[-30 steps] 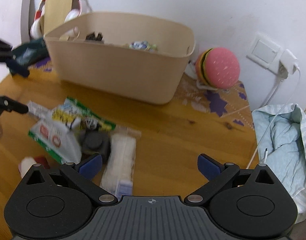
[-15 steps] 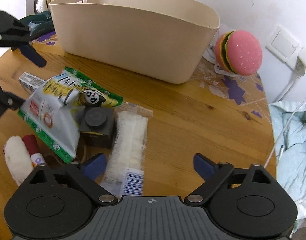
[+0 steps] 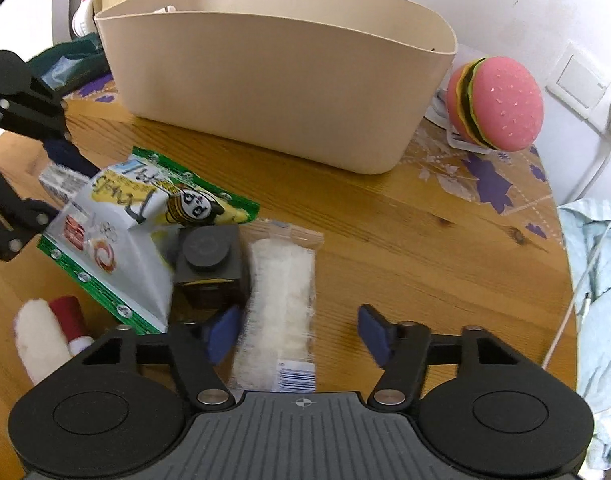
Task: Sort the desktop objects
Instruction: 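Grasp the white wrapped bar with the right gripper while the left grasps the white-blue packet, then lift both items over the beige basket and open both grippers to drop them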
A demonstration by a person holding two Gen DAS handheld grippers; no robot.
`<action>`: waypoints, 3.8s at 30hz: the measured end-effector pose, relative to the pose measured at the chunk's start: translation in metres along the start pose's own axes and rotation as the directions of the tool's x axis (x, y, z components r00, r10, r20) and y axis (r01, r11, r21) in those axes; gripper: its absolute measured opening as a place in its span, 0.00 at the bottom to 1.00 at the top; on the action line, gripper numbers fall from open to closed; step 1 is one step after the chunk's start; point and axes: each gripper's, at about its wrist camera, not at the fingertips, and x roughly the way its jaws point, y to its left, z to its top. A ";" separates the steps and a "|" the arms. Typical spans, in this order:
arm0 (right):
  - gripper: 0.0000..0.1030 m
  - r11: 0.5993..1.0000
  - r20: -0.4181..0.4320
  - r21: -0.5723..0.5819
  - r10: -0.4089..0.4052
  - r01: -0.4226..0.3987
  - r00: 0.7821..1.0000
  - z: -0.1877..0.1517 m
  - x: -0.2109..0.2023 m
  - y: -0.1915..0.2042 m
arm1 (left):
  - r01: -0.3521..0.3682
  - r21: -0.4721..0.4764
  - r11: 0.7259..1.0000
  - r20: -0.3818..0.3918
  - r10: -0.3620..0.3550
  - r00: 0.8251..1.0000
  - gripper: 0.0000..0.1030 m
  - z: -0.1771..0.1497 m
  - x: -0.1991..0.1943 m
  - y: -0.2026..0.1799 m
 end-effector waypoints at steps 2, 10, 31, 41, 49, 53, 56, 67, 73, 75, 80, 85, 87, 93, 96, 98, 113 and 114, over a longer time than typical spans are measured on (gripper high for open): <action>0.45 0.999 -0.005 0.016 0.038 -0.038 0.999 0.000 0.000 -0.001 | 0.017 -0.012 1.000 -0.004 -0.017 1.000 0.26 0.001 0.000 0.000; 0.26 0.995 -0.027 0.068 0.069 -0.067 0.997 -0.003 0.000 -0.004 | 0.032 -0.042 0.999 -0.012 -0.032 0.999 0.20 -0.003 -0.003 -0.005; 0.25 0.992 0.049 0.109 0.050 -0.055 0.998 -0.019 -0.060 -0.020 | -0.027 -0.083 0.996 0.068 0.032 0.997 0.20 -0.016 -0.058 0.005; 0.25 0.991 0.165 0.115 0.049 -0.069 0.985 0.007 -0.097 -0.030 | -0.083 -0.101 0.991 0.125 0.095 0.988 0.20 -0.013 -0.092 0.023; 0.25 0.990 0.260 0.126 0.032 -0.067 0.965 0.037 -0.120 -0.042 | -0.115 -0.139 0.984 0.184 0.140 0.973 0.20 -0.004 -0.116 0.043; 0.25 0.990 0.292 0.130 0.022 -0.062 0.956 0.053 -0.123 -0.048 | -0.145 -0.154 0.977 0.215 0.176 0.961 0.20 0.007 -0.126 0.054; 0.25 0.988 0.313 0.137 0.021 -0.067 0.949 0.065 -0.123 -0.051 | -0.166 -0.180 0.970 0.234 0.206 0.950 0.20 0.015 -0.131 0.065; 0.25 0.987 0.367 0.133 0.031 -0.085 0.930 0.115 -0.104 -0.046 | -0.186 -0.331 0.925 0.223 0.268 0.937 0.20 0.046 -0.115 0.096; 0.25 0.989 0.344 0.114 0.045 -0.089 0.938 0.142 -0.072 -0.040 | -0.197 -0.363 0.911 0.156 0.268 0.951 0.20 0.062 -0.084 0.103; 0.25 0.989 0.334 0.118 0.041 -0.085 0.942 0.149 -0.060 -0.038 | -0.200 -0.387 0.900 0.132 0.269 0.954 0.20 0.066 -0.075 0.106; 0.25 0.992 0.304 0.110 0.028 -0.064 0.952 0.162 -0.034 -0.033 | -0.239 -0.417 0.877 0.079 0.296 0.952 0.20 0.075 -0.057 0.112; 0.25 0.993 0.261 0.108 0.010 -0.040 0.965 0.166 -0.013 -0.026 | -0.252 -0.459 0.852 0.040 0.303 0.952 0.20 0.077 -0.045 0.116; 0.25 0.993 0.235 0.117 -0.002 -0.027 0.972 0.165 -0.005 -0.024 | -0.255 -0.465 0.848 0.025 0.300 0.953 0.20 0.076 -0.040 0.116; 0.34 0.993 0.215 0.120 -0.009 -0.018 0.977 0.159 0.001 -0.021 | -0.266 -0.533 0.803 -0.007 0.311 0.950 0.36 0.070 -0.039 0.115; 0.52 0.992 0.232 0.122 -0.005 -0.024 0.973 0.155 -0.006 -0.024 | -0.288 -0.522 0.803 0.004 0.340 0.940 0.65 0.069 -0.044 0.108; 0.64 0.993 0.250 0.116 0.000 -0.030 0.968 0.152 -0.013 -0.024 | -0.309 -0.492 0.814 0.015 0.362 0.932 0.67 0.069 -0.048 0.102; 1.00 0.982 0.375 0.187 -0.033 -0.041 0.926 0.107 -0.082 -0.030 | -0.293 -0.540 0.789 0.092 0.402 0.911 0.71 0.057 -0.103 0.069; 1.00 0.979 0.378 0.199 -0.036 -0.043 0.925 0.100 -0.086 -0.030 | -0.295 -0.547 0.784 0.100 0.411 0.906 0.71 0.055 -0.109 0.066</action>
